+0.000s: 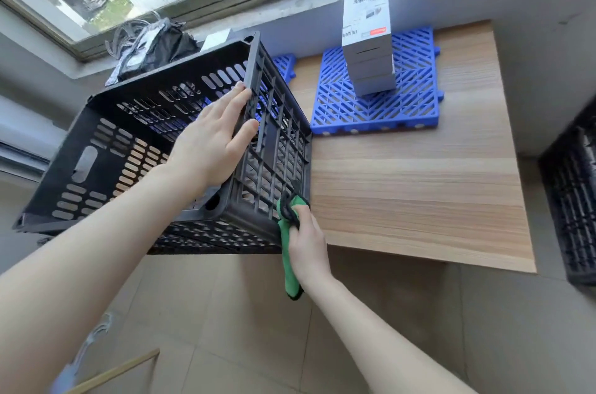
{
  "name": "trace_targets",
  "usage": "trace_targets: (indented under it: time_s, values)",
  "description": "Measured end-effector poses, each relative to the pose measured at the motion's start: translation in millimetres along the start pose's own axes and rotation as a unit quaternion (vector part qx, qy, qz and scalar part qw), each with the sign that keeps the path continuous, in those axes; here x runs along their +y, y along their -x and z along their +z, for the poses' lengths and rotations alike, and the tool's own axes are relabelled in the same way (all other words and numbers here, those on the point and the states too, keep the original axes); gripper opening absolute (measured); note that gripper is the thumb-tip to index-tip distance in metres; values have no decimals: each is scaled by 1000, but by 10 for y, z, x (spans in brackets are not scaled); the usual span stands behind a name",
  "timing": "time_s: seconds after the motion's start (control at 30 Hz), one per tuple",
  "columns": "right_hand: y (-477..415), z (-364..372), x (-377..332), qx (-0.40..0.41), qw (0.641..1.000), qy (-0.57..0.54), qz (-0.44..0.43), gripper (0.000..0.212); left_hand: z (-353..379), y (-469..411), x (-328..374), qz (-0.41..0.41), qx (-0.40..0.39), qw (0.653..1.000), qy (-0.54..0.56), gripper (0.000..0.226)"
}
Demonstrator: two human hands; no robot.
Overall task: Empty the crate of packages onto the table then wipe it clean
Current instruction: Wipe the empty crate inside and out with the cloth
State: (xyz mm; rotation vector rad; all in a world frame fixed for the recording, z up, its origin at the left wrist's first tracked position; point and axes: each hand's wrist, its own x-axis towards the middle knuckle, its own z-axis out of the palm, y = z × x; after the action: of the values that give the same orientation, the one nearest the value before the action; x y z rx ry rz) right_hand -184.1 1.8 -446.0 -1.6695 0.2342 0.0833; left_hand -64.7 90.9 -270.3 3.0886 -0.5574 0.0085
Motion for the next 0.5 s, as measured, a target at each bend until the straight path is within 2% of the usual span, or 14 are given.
trace_targets:
  time_s: [0.13,0.23,0.3,0.37,0.5]
  values:
    - [173,55,-369,35,994,-79,-67,24,-37,48,42,9,7,997,-70,61]
    - [373,126,-653,59,976,-136,-161,27,-108,187,56,36,-10,999,13,69]
    - [459,198,-677,66,970,-129,-196,29,-178,374,29,63,-40,995,68,72]
    - [491,265,-551,72,977,-100,-172,30,-222,619,-27,92,-70,991,67,71]
    - [440,366,-127,93,993,-63,-35,30,-193,941,-213,107,-82,989,58,65]
